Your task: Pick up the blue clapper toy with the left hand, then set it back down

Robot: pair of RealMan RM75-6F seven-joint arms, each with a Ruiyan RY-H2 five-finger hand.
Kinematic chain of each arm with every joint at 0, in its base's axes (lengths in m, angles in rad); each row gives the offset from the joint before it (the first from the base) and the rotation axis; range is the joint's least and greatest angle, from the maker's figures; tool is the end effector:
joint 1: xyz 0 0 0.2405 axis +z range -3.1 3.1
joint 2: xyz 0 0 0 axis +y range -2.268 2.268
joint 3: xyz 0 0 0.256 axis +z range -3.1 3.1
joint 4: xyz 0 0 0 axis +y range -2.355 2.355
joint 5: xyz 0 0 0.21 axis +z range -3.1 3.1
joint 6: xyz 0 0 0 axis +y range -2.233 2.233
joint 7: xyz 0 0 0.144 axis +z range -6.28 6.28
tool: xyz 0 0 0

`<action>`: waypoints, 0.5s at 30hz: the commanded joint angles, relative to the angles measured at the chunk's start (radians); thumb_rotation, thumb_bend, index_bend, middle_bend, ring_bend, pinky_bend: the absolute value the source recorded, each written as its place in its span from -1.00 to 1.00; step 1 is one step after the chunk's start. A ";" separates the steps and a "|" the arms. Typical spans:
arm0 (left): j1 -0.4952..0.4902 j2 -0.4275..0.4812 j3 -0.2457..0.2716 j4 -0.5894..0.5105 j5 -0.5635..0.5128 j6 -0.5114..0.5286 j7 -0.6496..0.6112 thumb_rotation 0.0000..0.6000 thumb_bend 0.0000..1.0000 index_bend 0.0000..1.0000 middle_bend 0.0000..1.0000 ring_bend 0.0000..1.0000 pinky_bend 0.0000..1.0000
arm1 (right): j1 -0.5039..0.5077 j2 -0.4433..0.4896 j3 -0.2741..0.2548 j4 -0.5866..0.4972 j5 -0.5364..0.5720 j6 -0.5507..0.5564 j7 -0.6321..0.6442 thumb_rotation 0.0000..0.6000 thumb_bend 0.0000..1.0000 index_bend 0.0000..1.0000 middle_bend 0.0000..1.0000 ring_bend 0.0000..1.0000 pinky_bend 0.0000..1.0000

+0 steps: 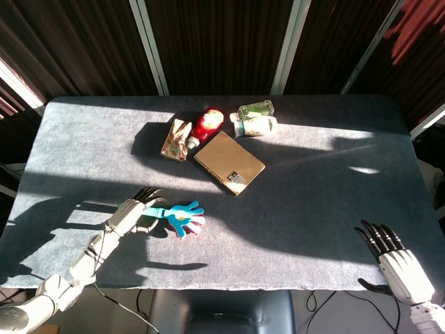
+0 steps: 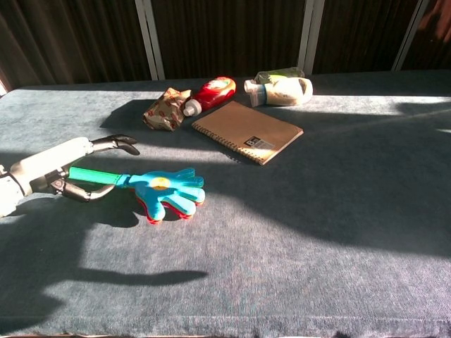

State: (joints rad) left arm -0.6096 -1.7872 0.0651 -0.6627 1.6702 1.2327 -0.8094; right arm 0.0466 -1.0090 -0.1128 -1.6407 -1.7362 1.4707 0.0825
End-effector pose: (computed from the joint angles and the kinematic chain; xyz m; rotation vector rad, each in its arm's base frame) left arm -0.2589 0.3319 -0.0298 -1.8599 -1.2256 -1.3078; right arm -0.3038 -0.1297 0.1557 1.6498 -0.9906 0.8671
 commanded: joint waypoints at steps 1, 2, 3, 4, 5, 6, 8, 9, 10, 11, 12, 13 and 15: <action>0.009 0.025 0.003 -0.035 0.000 0.007 0.030 1.00 -0.15 -0.80 -1.00 -1.00 -1.00 | 0.000 -0.001 0.000 0.000 0.000 -0.002 -0.002 1.00 -0.88 -1.00 -1.00 -1.00 -1.00; 0.012 0.040 0.008 -0.055 0.002 0.011 0.055 1.00 -0.15 -0.82 -1.00 -1.00 -1.00 | 0.000 -0.002 0.000 0.000 0.001 -0.002 -0.004 1.00 -0.88 -1.00 -1.00 -1.00 -1.00; 0.015 0.054 0.011 -0.074 0.004 0.014 0.074 1.00 -0.15 -0.83 -1.00 -1.00 -1.00 | 0.000 -0.003 0.001 0.000 0.001 -0.001 -0.006 1.00 -0.88 -1.00 -1.00 -1.00 -1.00; 0.022 0.075 0.015 -0.107 0.007 0.026 0.100 1.00 -0.15 -0.84 -1.00 -1.00 -1.00 | -0.001 -0.003 0.001 -0.001 0.002 0.000 -0.007 1.00 -0.88 -1.00 -1.00 -1.00 -1.00; 0.031 0.094 0.013 -0.138 0.008 0.048 0.122 1.00 -0.16 -0.86 -1.00 -1.00 -1.00 | -0.002 -0.002 0.001 -0.001 0.002 0.002 -0.007 1.00 -0.88 -1.00 -1.00 -1.00 -1.00; 0.043 0.115 0.009 -0.172 0.007 0.078 0.151 1.00 -0.16 -0.87 -1.00 -1.00 -1.00 | -0.003 -0.001 0.002 -0.002 0.001 0.006 -0.005 1.00 -0.88 -1.00 -1.00 -1.00 -1.00; 0.087 0.190 0.003 -0.285 0.019 0.187 0.256 1.00 -0.17 -0.92 -1.00 -1.00 -1.00 | -0.007 0.001 0.005 -0.002 0.002 0.018 -0.002 1.00 -0.88 -1.00 -1.00 -1.00 -1.00; 0.112 0.231 0.007 -0.345 0.028 0.233 0.310 1.00 -0.17 -0.93 -1.00 -1.00 -1.00 | -0.009 0.001 0.007 -0.001 0.002 0.024 -0.001 1.00 -0.88 -1.00 -1.00 -1.00 -1.00; 0.139 0.277 0.016 -0.411 0.034 0.272 0.371 1.00 -0.17 -0.96 -1.00 -1.00 -1.00 | -0.011 -0.001 0.009 -0.001 0.003 0.030 -0.002 1.00 -0.88 -1.00 -1.00 -1.00 -1.00; 0.181 0.341 0.034 -0.503 0.039 0.314 0.459 1.00 -0.17 -0.98 -1.00 -1.00 -1.00 | -0.013 -0.005 0.013 0.002 0.005 0.036 -0.006 1.00 -0.88 -1.00 -1.00 -1.00 -1.00; 0.216 0.385 0.050 -0.573 0.039 0.344 0.528 1.00 -0.17 -0.99 -1.00 -1.00 -1.00 | -0.015 -0.010 0.017 0.004 0.009 0.041 -0.010 1.00 -0.88 -1.00 -1.00 -1.00 -1.00; 0.253 0.421 0.066 -0.636 0.040 0.377 0.600 1.00 -0.17 -1.00 -1.00 -1.00 -1.00 | -0.017 -0.018 0.022 0.006 0.012 0.047 -0.016 1.00 -0.88 -1.00 -1.00 -1.00 -1.00; 0.344 0.470 0.106 -0.722 0.064 0.468 0.772 1.00 -0.17 -1.00 -1.00 -1.00 -1.00 | -0.022 -0.034 0.034 0.014 0.016 0.065 -0.034 1.00 -0.88 -1.00 -1.00 -1.00 -1.00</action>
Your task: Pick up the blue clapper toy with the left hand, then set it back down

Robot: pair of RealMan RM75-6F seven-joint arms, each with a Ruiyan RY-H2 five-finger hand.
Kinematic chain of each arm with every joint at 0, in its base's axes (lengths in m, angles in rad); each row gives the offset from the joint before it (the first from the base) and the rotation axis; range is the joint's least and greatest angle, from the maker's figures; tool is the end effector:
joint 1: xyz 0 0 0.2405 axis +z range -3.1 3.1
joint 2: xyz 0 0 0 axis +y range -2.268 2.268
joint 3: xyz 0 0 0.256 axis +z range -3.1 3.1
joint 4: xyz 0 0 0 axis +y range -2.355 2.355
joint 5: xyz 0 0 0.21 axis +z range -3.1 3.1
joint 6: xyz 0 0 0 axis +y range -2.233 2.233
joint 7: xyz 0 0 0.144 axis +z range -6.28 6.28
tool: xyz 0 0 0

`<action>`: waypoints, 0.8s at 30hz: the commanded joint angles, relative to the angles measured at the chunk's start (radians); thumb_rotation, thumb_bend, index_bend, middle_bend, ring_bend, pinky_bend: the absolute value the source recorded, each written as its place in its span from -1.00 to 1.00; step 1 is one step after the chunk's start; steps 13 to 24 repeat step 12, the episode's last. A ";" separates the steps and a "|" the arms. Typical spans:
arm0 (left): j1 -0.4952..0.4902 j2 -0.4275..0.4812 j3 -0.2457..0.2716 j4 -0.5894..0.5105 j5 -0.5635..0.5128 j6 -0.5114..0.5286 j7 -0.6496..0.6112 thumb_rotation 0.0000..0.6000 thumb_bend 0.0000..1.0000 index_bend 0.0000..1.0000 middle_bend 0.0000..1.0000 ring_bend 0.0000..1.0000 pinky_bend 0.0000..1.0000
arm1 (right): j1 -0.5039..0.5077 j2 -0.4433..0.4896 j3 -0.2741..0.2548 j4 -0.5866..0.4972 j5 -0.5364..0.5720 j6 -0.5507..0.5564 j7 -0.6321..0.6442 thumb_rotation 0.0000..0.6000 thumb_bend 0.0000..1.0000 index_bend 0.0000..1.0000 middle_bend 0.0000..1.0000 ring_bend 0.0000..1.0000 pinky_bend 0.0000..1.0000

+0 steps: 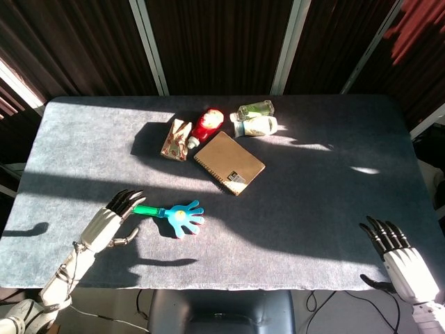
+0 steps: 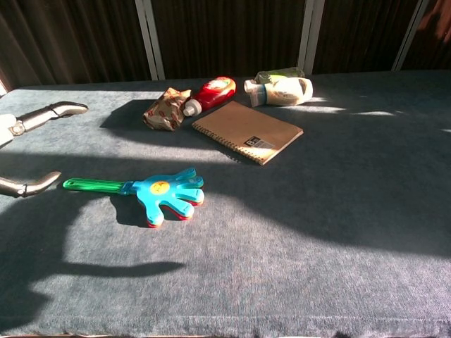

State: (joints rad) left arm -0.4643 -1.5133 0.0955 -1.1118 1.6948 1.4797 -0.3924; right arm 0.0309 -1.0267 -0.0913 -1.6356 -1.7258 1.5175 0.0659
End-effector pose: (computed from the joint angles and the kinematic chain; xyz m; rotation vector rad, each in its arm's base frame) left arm -0.2593 0.2661 0.0399 -1.8265 -0.9147 -1.3438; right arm -0.3020 -0.1312 0.1593 1.6006 -0.9476 0.9024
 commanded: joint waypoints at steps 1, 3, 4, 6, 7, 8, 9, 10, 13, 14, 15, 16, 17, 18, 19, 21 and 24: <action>0.235 0.201 0.090 -0.288 0.052 0.258 0.407 1.00 -0.16 -1.00 -1.00 -1.00 -1.00 | -0.009 -0.021 0.016 0.013 0.005 0.027 -0.022 1.00 -0.88 -1.00 -1.00 -1.00 -1.00; 0.298 0.206 0.116 -0.319 0.049 0.290 0.473 1.00 -0.16 -1.00 -1.00 -1.00 -1.00 | -0.015 -0.032 0.022 0.019 0.004 0.042 -0.032 1.00 -0.88 -1.00 -1.00 -1.00 -1.00; 0.304 0.218 0.124 -0.333 0.056 0.284 0.498 1.00 -0.16 -1.00 -1.00 -1.00 -1.00 | -0.015 -0.037 0.022 0.022 0.001 0.043 -0.036 1.00 -0.88 -1.00 -1.00 -1.00 -1.00; 0.304 0.233 0.122 -0.359 0.060 0.267 0.495 1.00 -0.16 -1.00 -1.00 -1.00 -1.00 | -0.011 -0.043 0.015 0.026 -0.007 0.031 -0.041 1.00 -0.88 -1.00 -1.00 -1.00 -1.00; 0.304 0.241 0.118 -0.368 0.047 0.246 0.506 1.00 -0.16 -1.00 -1.00 -1.00 -1.00 | -0.009 -0.045 0.012 0.027 -0.013 0.025 -0.043 1.00 -0.88 -1.00 -1.00 -1.00 -1.00; 0.305 0.246 0.114 -0.374 0.038 0.232 0.518 1.00 -0.16 -1.00 -1.00 -1.00 -1.00 | -0.008 -0.046 0.010 0.029 -0.016 0.021 -0.045 1.00 -0.88 -1.00 -1.00 -1.00 -1.00; 0.306 0.250 0.110 -0.380 0.032 0.222 0.527 1.00 -0.16 -1.00 -1.00 -1.00 -1.00 | -0.007 -0.047 0.008 0.029 -0.017 0.019 -0.046 1.00 -0.88 -1.00 -1.00 -1.00 -1.00; 0.306 0.255 0.107 -0.386 0.028 0.210 0.531 1.00 -0.16 -1.00 -1.00 -1.00 -1.00 | -0.006 -0.048 0.008 0.030 -0.015 0.017 -0.047 1.00 -0.88 -1.00 -1.00 -1.00 -1.00; 0.306 0.267 0.106 -0.397 0.026 0.192 0.520 1.00 -0.16 -1.00 -1.00 -1.00 -1.00 | -0.006 -0.049 0.010 0.029 -0.012 0.015 -0.048 1.00 -0.88 -1.00 -1.00 -1.00 -1.00; 0.306 0.267 0.106 -0.397 0.026 0.192 0.520 1.00 -0.16 -1.00 -1.00 -1.00 -1.00 | -0.006 -0.049 0.010 0.029 -0.012 0.015 -0.048 1.00 -0.88 -1.00 -1.00 -1.00 -1.00; 0.306 0.267 0.106 -0.397 0.026 0.192 0.520 1.00 -0.16 -1.00 -1.00 -1.00 -1.00 | -0.006 -0.049 0.010 0.029 -0.012 0.015 -0.048 1.00 -0.88 -1.00 -1.00 -1.00 -1.00; 0.306 0.267 0.106 -0.397 0.026 0.192 0.520 1.00 -0.16 -1.00 -1.00 -1.00 -1.00 | -0.006 -0.049 0.010 0.029 -0.012 0.015 -0.048 1.00 -0.88 -1.00 -1.00 -1.00 -1.00; 0.306 0.267 0.106 -0.397 0.026 0.192 0.520 1.00 -0.16 -1.00 -1.00 -1.00 -1.00 | -0.006 -0.049 0.010 0.029 -0.012 0.015 -0.048 1.00 -0.88 -1.00 -1.00 -1.00 -1.00; 0.306 0.267 0.106 -0.397 0.026 0.192 0.520 1.00 -0.16 -1.00 -1.00 -1.00 -1.00 | -0.006 -0.049 0.010 0.029 -0.012 0.015 -0.048 1.00 -0.88 -1.00 -1.00 -1.00 -1.00; 0.306 0.267 0.106 -0.397 0.026 0.192 0.520 1.00 -0.16 -1.00 -1.00 -1.00 -1.00 | -0.006 -0.049 0.010 0.029 -0.012 0.015 -0.048 1.00 -0.88 -1.00 -1.00 -1.00 -1.00; 0.306 0.267 0.106 -0.397 0.026 0.192 0.520 1.00 -0.16 -1.00 -1.00 -1.00 -1.00 | -0.006 -0.049 0.010 0.029 -0.012 0.015 -0.048 1.00 -0.88 -1.00 -1.00 -1.00 -1.00; 0.306 0.267 0.106 -0.397 0.026 0.192 0.520 1.00 -0.16 -1.00 -1.00 -1.00 -1.00 | -0.006 -0.049 0.010 0.029 -0.012 0.015 -0.048 1.00 -0.88 -1.00 -1.00 -1.00 -1.00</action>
